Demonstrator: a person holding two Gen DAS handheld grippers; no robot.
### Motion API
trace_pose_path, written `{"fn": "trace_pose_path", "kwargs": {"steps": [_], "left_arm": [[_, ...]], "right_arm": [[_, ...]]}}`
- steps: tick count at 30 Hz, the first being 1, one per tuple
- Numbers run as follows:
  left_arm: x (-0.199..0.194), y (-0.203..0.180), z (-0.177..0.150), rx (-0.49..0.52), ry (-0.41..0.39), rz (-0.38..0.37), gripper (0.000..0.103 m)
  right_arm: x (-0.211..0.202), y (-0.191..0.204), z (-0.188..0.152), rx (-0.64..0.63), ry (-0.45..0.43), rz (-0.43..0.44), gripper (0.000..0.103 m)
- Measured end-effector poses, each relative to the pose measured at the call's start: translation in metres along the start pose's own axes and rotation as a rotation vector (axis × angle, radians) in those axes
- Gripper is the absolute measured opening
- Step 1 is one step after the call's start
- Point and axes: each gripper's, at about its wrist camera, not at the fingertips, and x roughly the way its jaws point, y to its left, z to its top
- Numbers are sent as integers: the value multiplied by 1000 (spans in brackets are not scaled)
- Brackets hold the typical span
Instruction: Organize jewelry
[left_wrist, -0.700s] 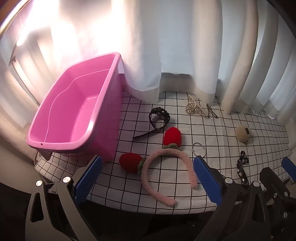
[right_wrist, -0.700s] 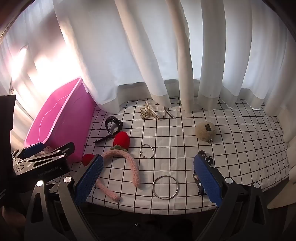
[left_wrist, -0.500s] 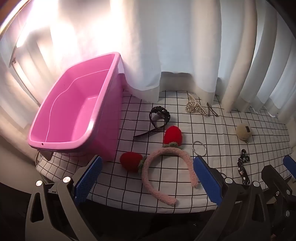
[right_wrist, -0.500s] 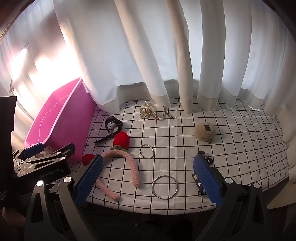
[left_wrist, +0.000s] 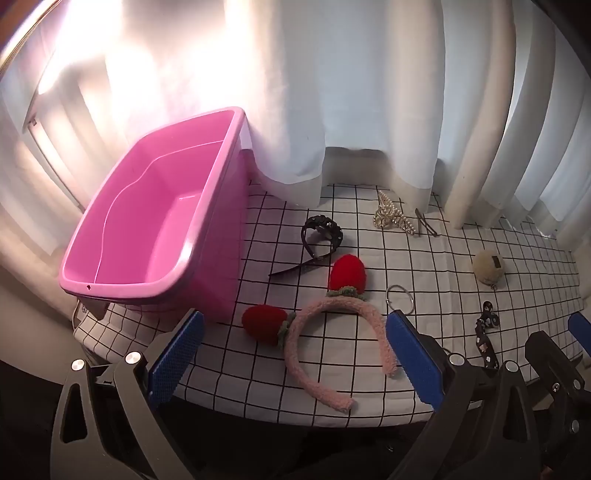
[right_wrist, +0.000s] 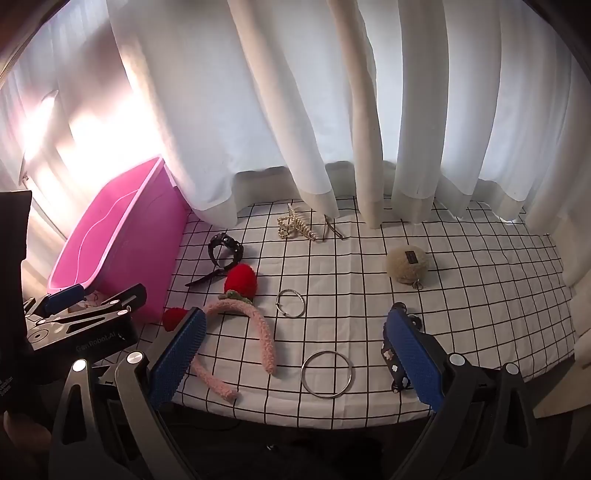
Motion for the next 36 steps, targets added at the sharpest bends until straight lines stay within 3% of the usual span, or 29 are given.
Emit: {"fn": "trace_pose_path", "kwargs": {"steps": [36], "left_arm": [[2, -1, -1, 1, -6, 3, 97]], "right_arm": [[0, 1, -2, 1, -1, 2, 94]]}}
